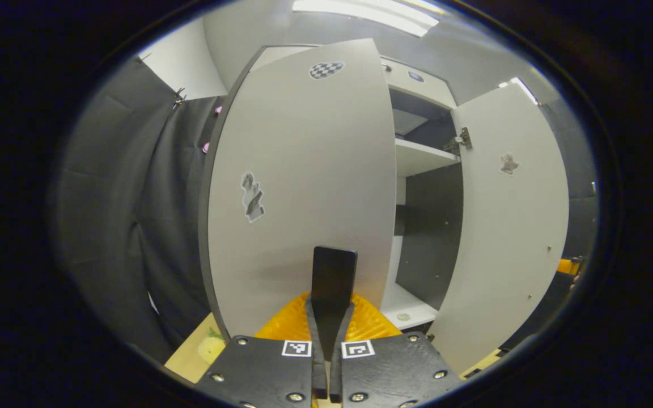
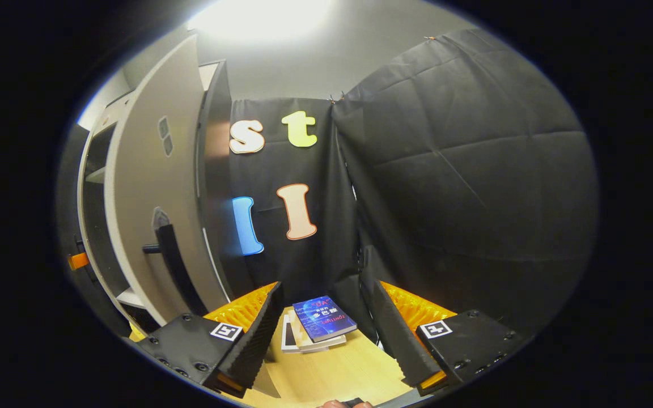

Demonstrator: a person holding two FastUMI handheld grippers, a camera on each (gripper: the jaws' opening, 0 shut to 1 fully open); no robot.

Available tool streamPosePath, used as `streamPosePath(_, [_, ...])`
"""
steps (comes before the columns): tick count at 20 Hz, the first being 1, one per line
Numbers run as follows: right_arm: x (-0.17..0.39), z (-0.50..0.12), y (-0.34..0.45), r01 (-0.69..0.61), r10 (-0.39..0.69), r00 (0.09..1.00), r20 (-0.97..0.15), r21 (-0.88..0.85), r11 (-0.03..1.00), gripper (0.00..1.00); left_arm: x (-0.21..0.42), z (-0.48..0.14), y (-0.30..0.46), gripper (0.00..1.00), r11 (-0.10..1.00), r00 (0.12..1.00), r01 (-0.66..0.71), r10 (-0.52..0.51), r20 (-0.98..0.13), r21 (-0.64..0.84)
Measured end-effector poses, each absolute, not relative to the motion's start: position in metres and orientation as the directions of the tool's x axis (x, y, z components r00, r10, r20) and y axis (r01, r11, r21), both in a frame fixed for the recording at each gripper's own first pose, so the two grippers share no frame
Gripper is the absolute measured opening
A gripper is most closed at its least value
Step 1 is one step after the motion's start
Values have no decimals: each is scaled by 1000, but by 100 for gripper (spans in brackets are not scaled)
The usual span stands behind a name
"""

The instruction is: Open the right door of the double-door shoe cabinet with the right hand, and open the left door with the left hand.

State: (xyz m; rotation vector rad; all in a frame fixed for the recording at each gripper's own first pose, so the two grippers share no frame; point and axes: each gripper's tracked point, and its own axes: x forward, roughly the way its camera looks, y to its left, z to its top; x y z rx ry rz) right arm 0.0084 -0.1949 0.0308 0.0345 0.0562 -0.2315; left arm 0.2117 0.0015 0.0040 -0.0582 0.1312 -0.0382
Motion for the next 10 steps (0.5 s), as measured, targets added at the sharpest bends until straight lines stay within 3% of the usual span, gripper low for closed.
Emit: streamPosePath(10, [-19,18,-157,184,-180,981,-77,37,982,98,209,5,6,4,998,994,-10,3,-113,-61])
